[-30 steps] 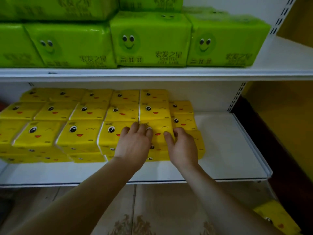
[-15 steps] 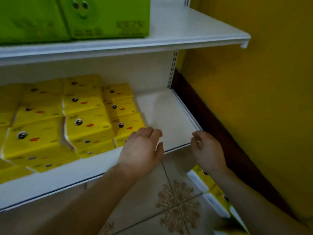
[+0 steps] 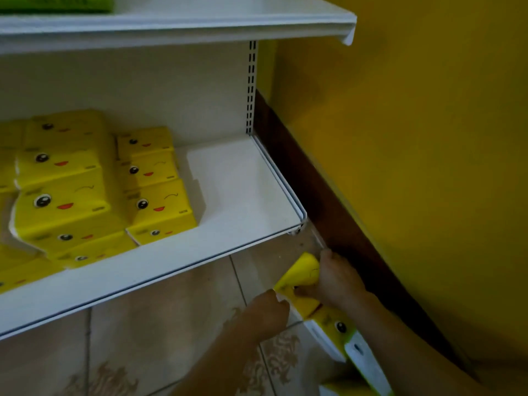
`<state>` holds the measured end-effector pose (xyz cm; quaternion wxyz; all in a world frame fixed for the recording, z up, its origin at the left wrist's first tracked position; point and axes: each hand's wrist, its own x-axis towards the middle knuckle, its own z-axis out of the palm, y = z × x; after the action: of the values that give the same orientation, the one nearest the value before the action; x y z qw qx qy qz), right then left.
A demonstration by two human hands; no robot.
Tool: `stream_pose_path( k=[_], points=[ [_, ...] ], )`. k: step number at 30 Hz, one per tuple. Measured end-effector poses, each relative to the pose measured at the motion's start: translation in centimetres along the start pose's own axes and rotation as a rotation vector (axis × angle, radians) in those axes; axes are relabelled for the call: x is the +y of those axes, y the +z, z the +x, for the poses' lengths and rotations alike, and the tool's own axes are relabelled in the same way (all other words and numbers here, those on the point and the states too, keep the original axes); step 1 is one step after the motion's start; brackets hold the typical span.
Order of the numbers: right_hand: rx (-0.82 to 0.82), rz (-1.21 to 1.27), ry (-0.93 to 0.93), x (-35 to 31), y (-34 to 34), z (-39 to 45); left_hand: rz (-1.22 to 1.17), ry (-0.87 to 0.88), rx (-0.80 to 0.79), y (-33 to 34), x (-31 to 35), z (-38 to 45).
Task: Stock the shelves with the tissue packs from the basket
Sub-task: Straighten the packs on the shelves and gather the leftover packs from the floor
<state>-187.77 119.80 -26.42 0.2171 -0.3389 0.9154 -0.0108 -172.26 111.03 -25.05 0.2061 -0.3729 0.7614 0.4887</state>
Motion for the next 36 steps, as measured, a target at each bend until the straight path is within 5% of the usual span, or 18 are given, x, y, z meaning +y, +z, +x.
stream_pose_path(
  k=[8,14,20,25,28,31,33,36],
  points=[
    [0.199,0.582,-0.122,-2.8,-2.7,-2.9,-0.728,-0.032,0.319,-0.9,-1.2,-1.7],
    [0.277,0.976,-0.138,-7.3,-5.5,-3.3,-0.848,0.179,0.233,-7.2,0.0,-5.9],
    [0.5,0.466,-0.647,-13.0,-8.1,-2.7,-0.693,0.219,0.544,-14.5,-0.2,-7.9],
    [0.37,0.165,-0.838,-18.8,-11.7,-0.6,-0.651,0.11,0.589,-19.5,-0.7,-9.3],
    [0.242,0.136,-0.747,-21.8,-14.3,1.0,-0.388,0.04,0.589,-22.2,-0.3,-10.6],
    [0.311,0.104,-0.765,-24.3,-15.5,2.9,0.312,0.013,0.815,-24.8,-0.7,-11.3],
    [0.342,0.073,-0.777,-25.8,-15.4,4.7,0.513,-0.019,0.96,-26.5,-2.2,-11.2],
    [0.395,0.034,-0.787,-28.4,-14.8,7.7,0.707,-0.108,0.835,-28.0,-5.8,-10.4]
  ],
)
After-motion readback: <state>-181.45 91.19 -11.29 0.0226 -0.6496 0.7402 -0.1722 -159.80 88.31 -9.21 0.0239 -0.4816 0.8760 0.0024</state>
